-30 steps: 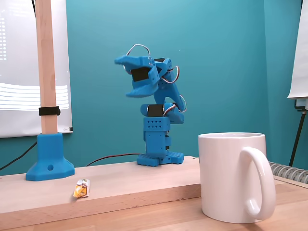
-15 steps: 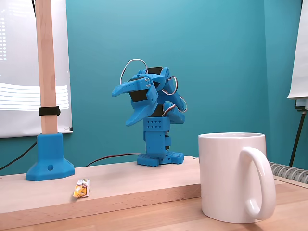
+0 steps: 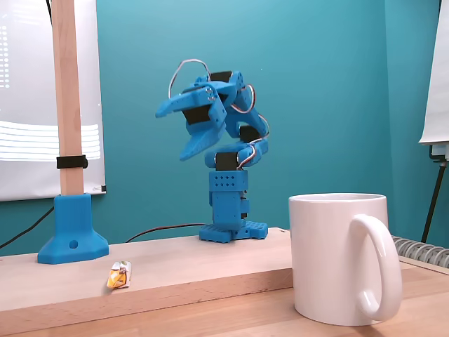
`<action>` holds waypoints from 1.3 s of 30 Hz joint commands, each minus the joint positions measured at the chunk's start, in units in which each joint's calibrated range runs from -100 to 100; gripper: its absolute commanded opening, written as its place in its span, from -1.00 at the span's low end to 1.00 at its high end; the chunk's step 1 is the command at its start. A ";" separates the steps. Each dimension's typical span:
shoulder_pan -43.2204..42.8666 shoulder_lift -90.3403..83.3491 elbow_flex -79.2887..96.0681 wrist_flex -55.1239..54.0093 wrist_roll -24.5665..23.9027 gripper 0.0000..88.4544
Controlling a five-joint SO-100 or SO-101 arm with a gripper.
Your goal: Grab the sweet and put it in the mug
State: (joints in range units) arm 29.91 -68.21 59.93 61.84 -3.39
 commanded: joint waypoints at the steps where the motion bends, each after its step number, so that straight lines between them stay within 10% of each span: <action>1: 0.01 7.02 -7.03 0.02 0.05 -0.33; 39: 15.11 37.06 -24.78 0.18 -0.10 -0.33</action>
State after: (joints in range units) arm 43.80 -33.15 38.86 61.92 -3.39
